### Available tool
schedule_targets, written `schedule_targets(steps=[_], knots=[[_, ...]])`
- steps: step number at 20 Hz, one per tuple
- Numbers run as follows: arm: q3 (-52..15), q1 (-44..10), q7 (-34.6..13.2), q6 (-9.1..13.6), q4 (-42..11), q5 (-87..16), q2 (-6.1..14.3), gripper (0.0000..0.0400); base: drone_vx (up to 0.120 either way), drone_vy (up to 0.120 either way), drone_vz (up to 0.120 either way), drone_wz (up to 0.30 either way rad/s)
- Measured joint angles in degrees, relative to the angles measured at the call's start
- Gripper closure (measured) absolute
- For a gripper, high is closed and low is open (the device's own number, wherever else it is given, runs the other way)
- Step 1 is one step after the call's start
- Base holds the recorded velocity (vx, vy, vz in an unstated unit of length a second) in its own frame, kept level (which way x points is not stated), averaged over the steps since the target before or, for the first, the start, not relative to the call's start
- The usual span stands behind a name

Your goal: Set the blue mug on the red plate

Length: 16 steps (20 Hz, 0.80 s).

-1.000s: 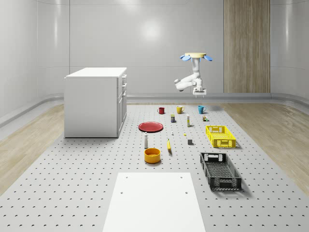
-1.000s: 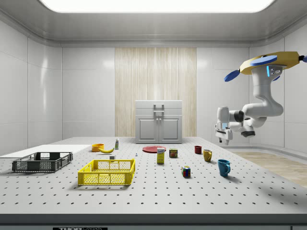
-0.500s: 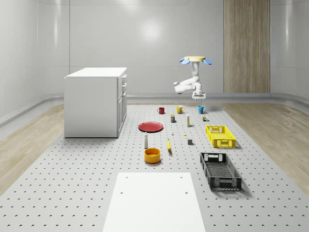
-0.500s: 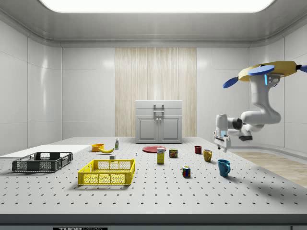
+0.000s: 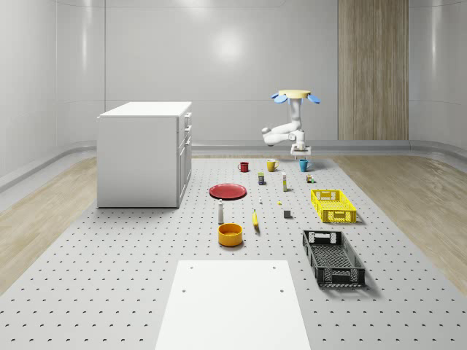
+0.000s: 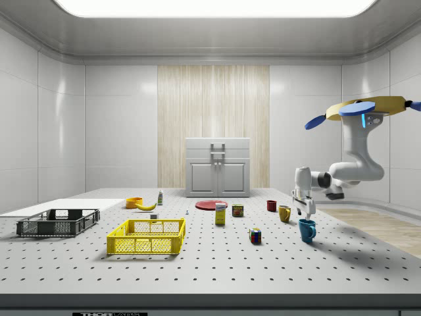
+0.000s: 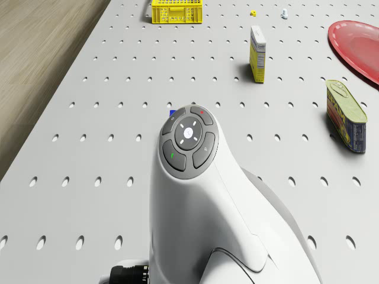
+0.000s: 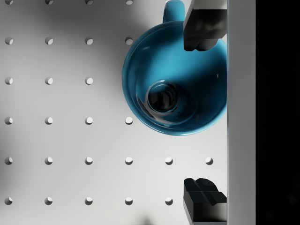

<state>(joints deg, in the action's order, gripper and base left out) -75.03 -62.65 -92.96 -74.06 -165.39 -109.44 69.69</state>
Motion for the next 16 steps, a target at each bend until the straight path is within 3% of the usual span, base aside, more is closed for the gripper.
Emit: schedule_targets(steps=[16], knots=[[3.18,1.57,1.92,-5.94,0.98,-1.91,5.00,0.0000,0.000,0.000,-0.005,0.000]])
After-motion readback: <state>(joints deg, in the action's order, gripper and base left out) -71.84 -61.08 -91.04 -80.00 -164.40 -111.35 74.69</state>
